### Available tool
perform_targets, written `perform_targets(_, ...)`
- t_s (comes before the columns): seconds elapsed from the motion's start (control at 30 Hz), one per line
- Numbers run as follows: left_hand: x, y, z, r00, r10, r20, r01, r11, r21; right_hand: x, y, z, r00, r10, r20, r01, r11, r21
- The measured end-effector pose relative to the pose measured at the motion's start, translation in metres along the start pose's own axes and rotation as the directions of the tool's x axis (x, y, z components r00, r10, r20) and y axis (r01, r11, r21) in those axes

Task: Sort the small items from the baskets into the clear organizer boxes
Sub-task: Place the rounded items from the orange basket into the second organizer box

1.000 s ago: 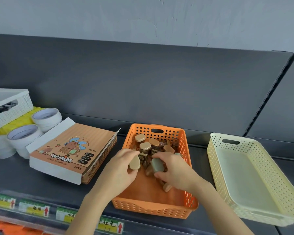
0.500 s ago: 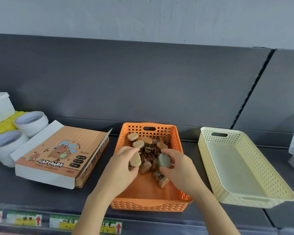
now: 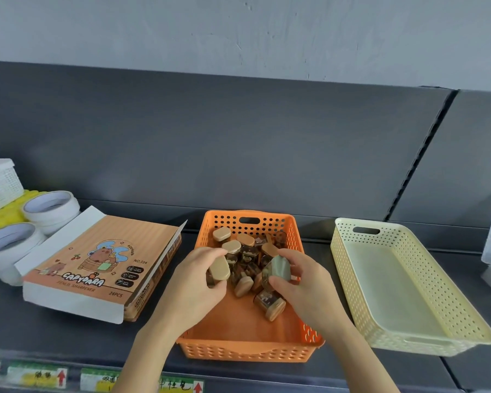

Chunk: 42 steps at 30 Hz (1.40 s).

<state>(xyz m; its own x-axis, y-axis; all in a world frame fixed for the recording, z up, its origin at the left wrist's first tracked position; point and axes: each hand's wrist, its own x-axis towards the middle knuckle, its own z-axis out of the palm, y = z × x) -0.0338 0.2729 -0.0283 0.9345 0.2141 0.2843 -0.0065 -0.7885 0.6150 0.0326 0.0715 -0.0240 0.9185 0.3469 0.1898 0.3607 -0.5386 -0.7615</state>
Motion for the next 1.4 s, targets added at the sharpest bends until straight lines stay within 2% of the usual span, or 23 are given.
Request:
perform_targets(0.27, 0.005, 0.021, 0.006, 0.998, 0.046, 0.046, -0.044, 0.998, -0.041, -0.005, -0.003, -0.007, 0.999, 0.025, -0.041, -0.026, 0.999, -0.022)
perform_targets(0.47, 0.014, 0.036, 0.015, 0.983, 0.147, 0.108, -0.147, 0.989, -0.006, -0.016, -0.003, -0.023, 0.987, 0.052, -0.155, -0.061, 0.997, -0.054)
perform_targets(0.63, 0.022, 0.070, 0.032, 0.956, 0.250, 0.153, -0.246, 0.968, -0.043, -0.035, 0.002, -0.055, 0.967, 0.070, -0.243, -0.087, 0.995, -0.058)
perform_targets(0.93, 0.014, 0.158, 0.086, 0.838, 0.467, 0.281, -0.450, 0.884, -0.129, -0.095, 0.044, -0.142, 0.879, 0.231, -0.416, -0.261, 0.965, -0.014)
perform_targets(1.17, -0.014, 0.260, 0.159, 0.749, 0.558, 0.359, -0.499, 0.830, -0.249, -0.167, 0.105, -0.230, 0.832, 0.298, -0.469, -0.342, 0.939, -0.011)
perform_targets(1.3, -0.038, 0.320, 0.207, 0.683, 0.618, 0.389, -0.561, 0.785, -0.262, -0.212, 0.145, -0.284, 0.802, 0.329, -0.499, -0.391, 0.920, -0.023)
perform_targets(1.4, -0.054, 0.358, 0.243, 0.660, 0.629, 0.410, -0.559, 0.776, -0.291, -0.244, 0.174, -0.318, 0.787, 0.355, -0.504, -0.434, 0.900, -0.044)
